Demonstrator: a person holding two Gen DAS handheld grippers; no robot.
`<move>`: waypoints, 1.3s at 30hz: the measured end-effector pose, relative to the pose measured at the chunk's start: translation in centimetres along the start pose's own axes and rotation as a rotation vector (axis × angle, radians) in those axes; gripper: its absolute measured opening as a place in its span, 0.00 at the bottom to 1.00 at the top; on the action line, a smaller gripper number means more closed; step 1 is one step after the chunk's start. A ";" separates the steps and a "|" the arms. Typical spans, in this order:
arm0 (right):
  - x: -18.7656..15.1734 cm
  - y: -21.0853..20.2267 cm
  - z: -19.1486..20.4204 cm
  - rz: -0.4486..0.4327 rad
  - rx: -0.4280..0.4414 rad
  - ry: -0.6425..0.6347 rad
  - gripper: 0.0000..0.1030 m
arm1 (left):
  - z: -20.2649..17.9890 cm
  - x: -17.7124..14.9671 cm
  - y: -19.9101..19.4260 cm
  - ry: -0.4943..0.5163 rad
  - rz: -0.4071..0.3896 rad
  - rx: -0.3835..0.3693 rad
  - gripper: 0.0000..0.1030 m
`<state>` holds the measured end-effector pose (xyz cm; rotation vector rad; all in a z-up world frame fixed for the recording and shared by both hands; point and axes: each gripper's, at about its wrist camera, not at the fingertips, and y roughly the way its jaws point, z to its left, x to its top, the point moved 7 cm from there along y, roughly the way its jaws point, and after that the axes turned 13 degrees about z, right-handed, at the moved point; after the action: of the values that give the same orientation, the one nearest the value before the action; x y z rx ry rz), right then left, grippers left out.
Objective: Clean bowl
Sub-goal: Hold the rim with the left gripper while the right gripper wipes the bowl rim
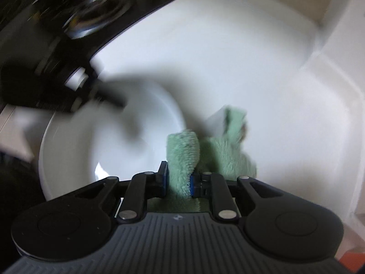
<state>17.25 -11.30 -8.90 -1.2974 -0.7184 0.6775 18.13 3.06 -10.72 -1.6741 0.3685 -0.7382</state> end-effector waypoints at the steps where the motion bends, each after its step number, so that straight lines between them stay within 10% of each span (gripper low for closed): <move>1: 0.1 0.1 0.0 0.030 0.011 -0.018 0.20 | -0.2 0.4 0.2 0.057 0.011 0.009 0.08; 8: 4.6 0.6 0.1 0.044 -0.130 -0.142 0.17 | -0.9 2.0 0.5 0.204 0.045 0.013 0.10; 17: 4.0 0.0 -0.8 -0.097 -0.035 0.032 0.13 | -0.3 -1.9 -0.6 -0.171 -0.015 0.029 0.11; 30: 4.8 0.1 -0.2 -0.007 -0.130 -0.132 0.15 | 1.1 3.4 1.0 0.173 0.058 0.010 0.12; 39: 4.8 -0.3 -1.6 -0.113 -0.045 0.009 0.12 | 1.7 0.3 1.5 -0.105 0.021 0.022 0.13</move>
<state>21.45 -8.51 -8.37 -1.2898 -0.7976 0.5663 19.69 3.86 -12.24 -1.6781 0.3026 -0.6339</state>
